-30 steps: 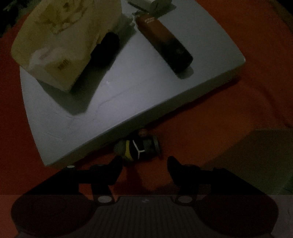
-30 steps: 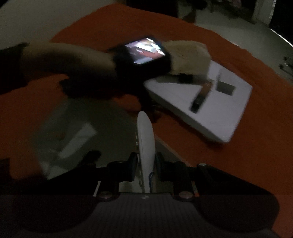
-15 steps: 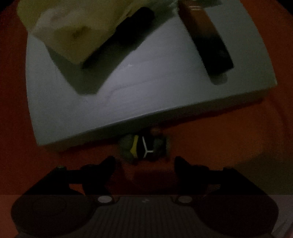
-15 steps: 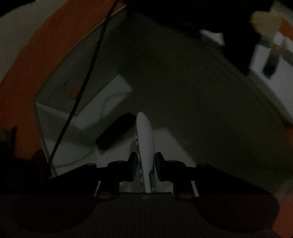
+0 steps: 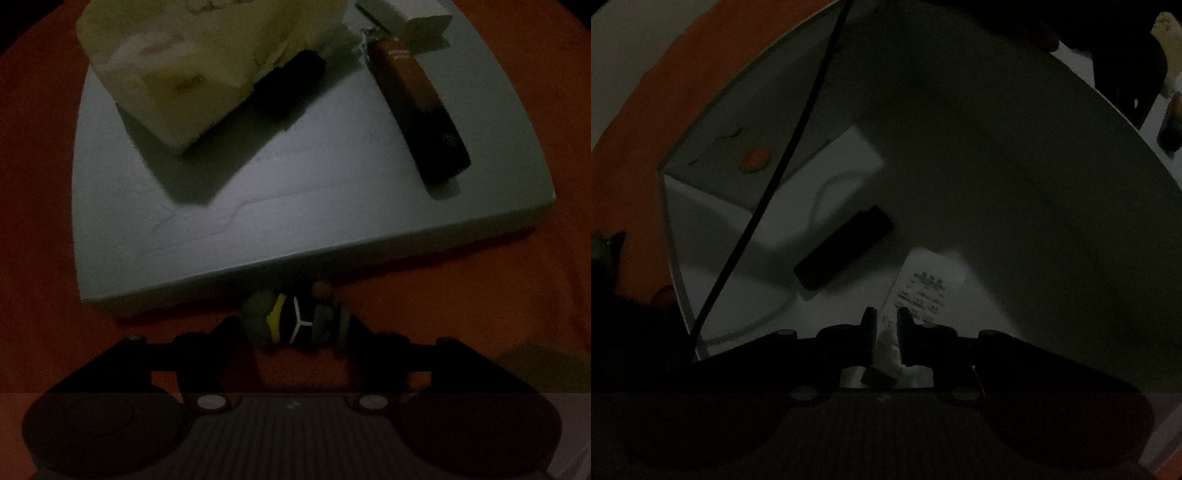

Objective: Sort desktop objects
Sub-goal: 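Lower the white remote onto the box floor and open the right tool, then carry the yellow-and-black figurine into the white box and open the left tool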

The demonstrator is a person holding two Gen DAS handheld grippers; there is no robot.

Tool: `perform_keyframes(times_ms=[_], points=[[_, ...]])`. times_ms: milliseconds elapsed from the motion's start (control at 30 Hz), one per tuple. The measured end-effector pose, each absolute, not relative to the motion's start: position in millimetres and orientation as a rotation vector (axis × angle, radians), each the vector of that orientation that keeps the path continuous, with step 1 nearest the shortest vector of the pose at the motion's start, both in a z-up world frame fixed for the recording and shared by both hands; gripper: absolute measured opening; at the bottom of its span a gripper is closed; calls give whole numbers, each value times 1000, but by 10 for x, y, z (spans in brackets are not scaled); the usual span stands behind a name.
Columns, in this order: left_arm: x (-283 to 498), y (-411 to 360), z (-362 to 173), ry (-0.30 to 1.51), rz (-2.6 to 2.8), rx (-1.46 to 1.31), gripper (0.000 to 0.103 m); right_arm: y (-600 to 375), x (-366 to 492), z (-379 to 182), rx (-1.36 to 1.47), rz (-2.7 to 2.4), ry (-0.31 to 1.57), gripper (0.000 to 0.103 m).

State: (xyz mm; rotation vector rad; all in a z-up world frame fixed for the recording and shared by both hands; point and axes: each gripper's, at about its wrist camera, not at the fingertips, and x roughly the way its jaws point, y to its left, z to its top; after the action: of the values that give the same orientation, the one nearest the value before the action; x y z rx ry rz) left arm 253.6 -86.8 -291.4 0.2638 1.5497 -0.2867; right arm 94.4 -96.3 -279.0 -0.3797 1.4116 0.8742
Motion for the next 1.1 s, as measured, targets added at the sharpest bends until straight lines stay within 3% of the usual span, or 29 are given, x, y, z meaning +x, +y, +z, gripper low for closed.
perform_keyframes(times_ms=[767,1100], points=[[2360,-532,-1588,1345,-385,287,55,-1208,804,-2351,-480,752,1389,17],[1414,-281,-1192,1204,-375,312,55,-1295,615,-2104,-406,656,1395,17]])
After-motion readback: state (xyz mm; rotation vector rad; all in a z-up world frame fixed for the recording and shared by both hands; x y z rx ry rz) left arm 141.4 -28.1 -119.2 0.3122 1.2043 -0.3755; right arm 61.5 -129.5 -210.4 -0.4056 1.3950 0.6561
